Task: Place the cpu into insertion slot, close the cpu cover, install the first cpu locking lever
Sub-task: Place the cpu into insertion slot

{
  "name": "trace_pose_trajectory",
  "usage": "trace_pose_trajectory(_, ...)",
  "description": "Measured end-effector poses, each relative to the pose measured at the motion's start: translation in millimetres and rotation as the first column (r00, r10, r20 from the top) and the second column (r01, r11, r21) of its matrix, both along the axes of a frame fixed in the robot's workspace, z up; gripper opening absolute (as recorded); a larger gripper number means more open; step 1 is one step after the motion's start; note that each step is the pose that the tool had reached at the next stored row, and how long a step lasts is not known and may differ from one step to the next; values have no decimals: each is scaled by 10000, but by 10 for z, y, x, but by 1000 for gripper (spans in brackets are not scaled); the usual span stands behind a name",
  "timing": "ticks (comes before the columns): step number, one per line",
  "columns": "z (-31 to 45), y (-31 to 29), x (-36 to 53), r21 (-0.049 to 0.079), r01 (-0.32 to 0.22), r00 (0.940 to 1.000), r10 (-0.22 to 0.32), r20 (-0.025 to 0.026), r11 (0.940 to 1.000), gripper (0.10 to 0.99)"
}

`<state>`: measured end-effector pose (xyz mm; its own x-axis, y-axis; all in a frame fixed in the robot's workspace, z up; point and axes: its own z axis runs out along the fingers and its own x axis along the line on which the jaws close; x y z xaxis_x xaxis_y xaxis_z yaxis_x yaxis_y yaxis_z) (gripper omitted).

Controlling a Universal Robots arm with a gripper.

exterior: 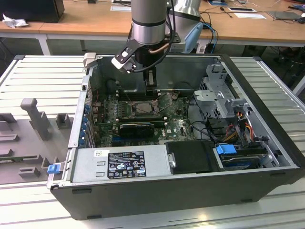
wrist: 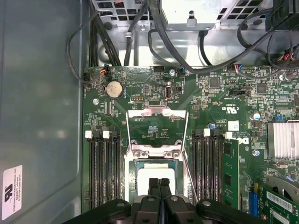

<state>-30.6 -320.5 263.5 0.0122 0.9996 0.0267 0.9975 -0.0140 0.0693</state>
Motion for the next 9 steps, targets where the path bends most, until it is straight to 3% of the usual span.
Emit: trace_pose_trajectory(9,21,0,31,-2,1,10000,-1,-2,10000,106)
